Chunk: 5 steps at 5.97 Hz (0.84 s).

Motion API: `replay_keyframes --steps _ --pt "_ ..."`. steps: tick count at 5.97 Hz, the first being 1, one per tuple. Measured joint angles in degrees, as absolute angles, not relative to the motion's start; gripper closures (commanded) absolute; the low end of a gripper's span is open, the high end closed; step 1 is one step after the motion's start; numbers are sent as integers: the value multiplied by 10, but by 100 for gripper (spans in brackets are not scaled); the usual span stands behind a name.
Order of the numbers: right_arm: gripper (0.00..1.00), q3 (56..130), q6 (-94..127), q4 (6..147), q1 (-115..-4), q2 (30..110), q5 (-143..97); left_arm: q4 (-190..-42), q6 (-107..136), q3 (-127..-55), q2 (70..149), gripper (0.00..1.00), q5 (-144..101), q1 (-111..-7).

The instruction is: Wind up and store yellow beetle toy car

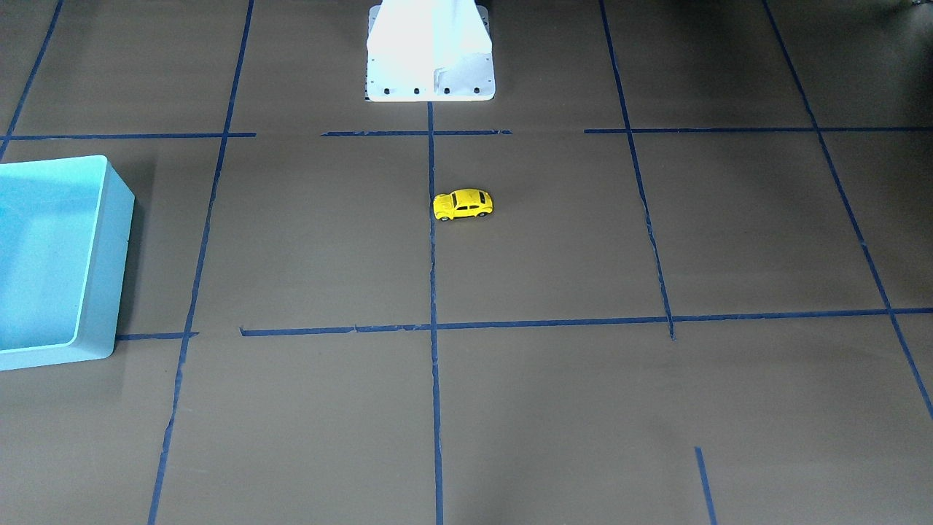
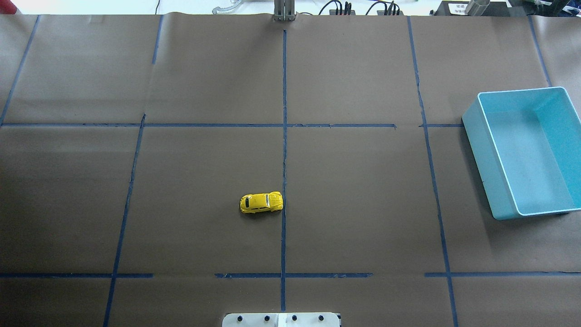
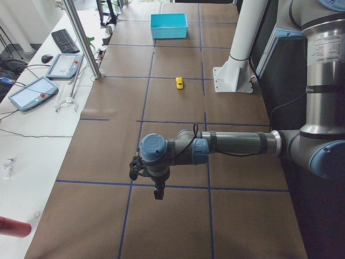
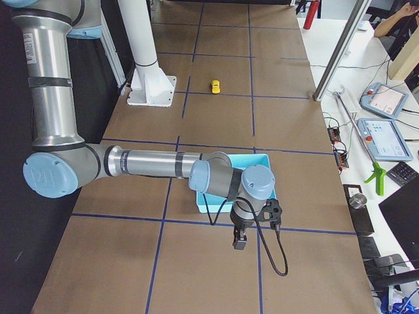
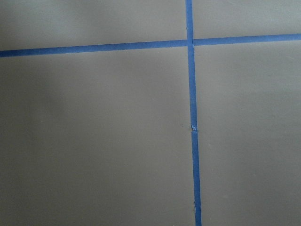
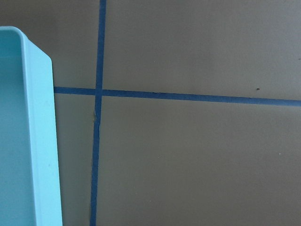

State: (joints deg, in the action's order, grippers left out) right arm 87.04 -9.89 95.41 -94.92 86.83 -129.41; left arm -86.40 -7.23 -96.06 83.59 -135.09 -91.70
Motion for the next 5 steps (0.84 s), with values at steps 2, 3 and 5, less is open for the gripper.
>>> replay_keyframes --steps 2,3,5 --pt "0 890 -101 956 -953 885 -1305 -864 -69 -961 836 0 -1351 -917" --pt "0 914 -102 956 -957 913 -1312 -864 -68 -961 837 0 -1351 -917" --pt "0 946 -105 956 -960 946 -1313 -864 -68 -960 837 0 -1351 -917"
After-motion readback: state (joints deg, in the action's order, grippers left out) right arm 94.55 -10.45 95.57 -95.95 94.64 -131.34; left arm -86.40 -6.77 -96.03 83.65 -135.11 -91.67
